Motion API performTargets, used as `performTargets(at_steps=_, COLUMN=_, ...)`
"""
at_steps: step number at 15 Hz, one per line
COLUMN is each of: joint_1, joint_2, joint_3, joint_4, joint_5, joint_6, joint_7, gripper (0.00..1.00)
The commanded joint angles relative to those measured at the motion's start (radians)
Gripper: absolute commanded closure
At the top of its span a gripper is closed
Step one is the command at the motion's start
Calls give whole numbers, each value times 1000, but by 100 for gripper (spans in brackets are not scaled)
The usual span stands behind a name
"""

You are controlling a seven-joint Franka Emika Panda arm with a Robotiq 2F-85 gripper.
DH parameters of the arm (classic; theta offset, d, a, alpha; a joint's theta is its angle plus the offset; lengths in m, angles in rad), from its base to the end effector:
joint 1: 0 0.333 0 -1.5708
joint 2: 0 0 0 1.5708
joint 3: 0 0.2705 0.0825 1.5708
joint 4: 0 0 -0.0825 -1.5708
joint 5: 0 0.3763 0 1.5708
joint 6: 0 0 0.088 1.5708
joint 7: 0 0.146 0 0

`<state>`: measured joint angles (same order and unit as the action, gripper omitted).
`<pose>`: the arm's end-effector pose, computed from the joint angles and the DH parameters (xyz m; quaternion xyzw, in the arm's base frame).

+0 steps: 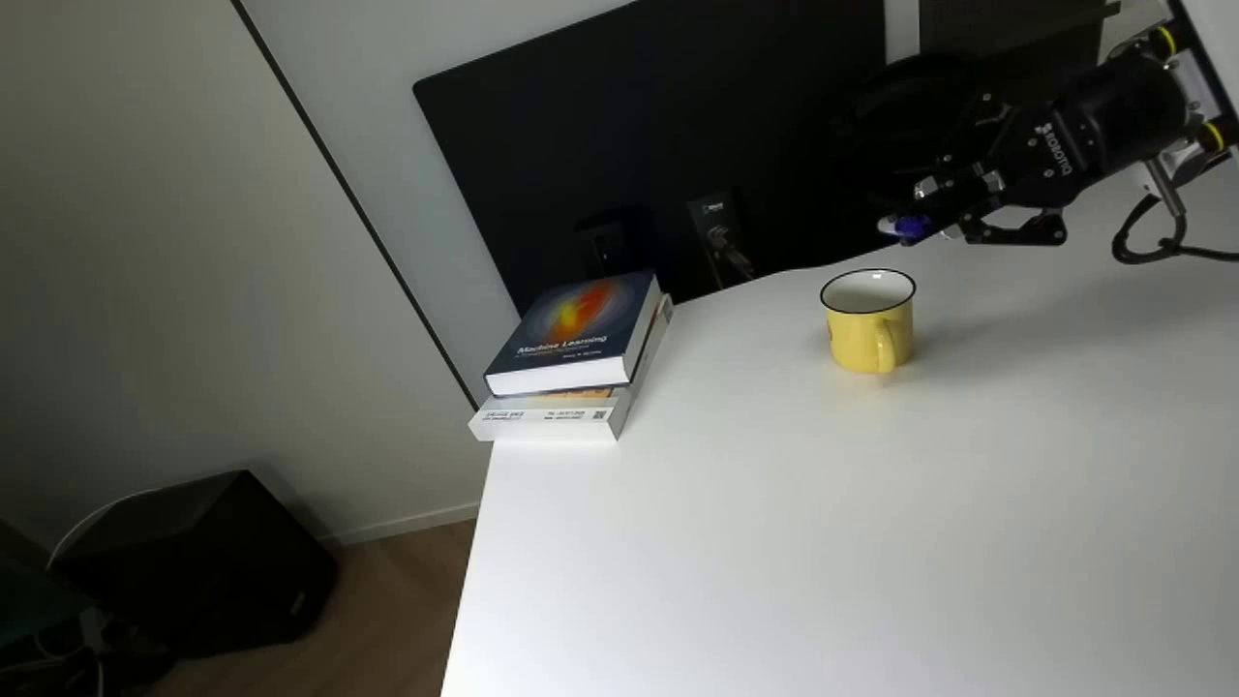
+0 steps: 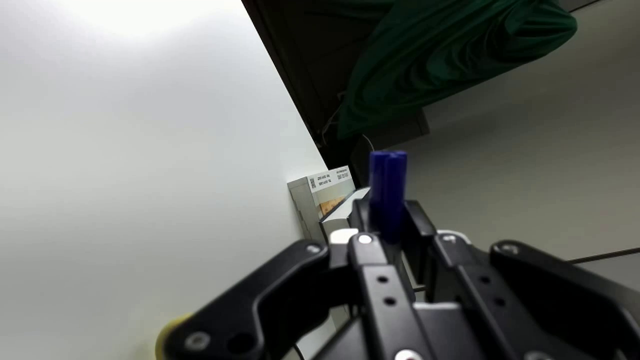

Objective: Take the marker out of the mug, put it on the table, then put it back in the mug

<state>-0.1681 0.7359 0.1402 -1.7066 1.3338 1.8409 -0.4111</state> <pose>0.6148 0.0931 0.1453 -0.7704 0.1916 0.1086 0.5983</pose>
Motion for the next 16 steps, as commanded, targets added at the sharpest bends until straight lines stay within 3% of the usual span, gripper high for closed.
performTargets(at_steps=1, joint_1=26, joint_2=-60, joint_3=-55, joint_4=-63, joint_5=34, joint_6=-34, joint_7=-4, gripper=95)
performTargets(at_steps=16, joint_1=65, joint_2=-9, joint_3=-109, joint_4=28, joint_5=18, joint_6=-41, joint_7=40, gripper=95)
